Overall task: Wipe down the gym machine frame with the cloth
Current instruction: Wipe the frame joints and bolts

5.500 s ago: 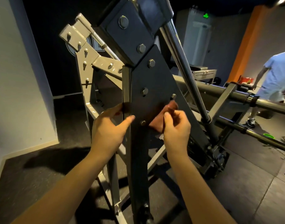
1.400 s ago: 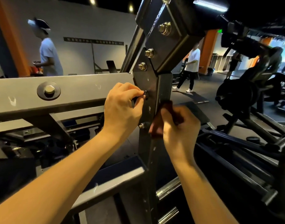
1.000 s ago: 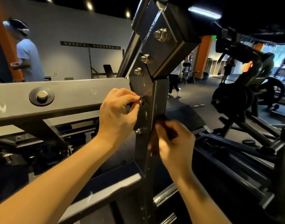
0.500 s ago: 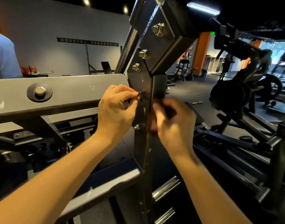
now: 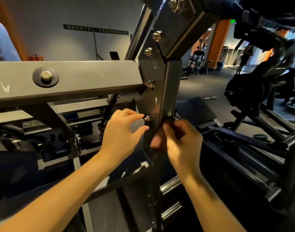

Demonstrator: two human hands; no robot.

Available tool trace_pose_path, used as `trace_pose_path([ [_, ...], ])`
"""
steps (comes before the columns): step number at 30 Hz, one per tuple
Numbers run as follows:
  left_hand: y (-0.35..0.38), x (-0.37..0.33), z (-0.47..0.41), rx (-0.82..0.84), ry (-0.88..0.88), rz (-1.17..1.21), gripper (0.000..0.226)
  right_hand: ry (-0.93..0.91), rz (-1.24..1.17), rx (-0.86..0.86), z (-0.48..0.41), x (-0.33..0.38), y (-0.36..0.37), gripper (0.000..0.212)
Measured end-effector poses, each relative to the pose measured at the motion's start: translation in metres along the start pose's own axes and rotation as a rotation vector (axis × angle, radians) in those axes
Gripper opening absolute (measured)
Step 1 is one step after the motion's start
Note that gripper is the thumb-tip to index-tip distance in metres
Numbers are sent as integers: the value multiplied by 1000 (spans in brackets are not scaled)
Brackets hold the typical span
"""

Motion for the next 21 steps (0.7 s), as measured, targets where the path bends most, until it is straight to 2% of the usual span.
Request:
trace_pose_path([
  [3,5,-2,-5,-27,14,-19,31,-104,-51,-38,-14,18,2,9],
  [7,11,-3,-5,-96,19,-14,19,189,12,75,36,-25,5,17],
  [10,13,-3,-5,-118,42,-21,16,208,55,132,32,-26,2,14],
  [14,14,-2,-5,-119,67,-25,14,-88,5,5,-6,12,-1,11],
  [15,14,-2,-5,-121,70,-24,14,-99,-11,-9,-4,10,2,9],
  [17,14,-3,-5,-129,70,-21,14,39,-32,8,18,-14,7,8],
  [19,14,-4,-4,-129,65,-22,14,284,-18,130,50,-45,10,8],
  [21,14,-5,-3,-118,54,-27,15,397,70,222,69,-62,8,8],
])
Point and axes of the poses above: each hand's wrist, its own z-axis away from the middle knuckle, its own y-axis out of the palm, x = y × z, the point moved 2 cm from there along -z, towards the middle knuckle, and after that the axes turned 7 degrees about -x, right-handed, at the moved point
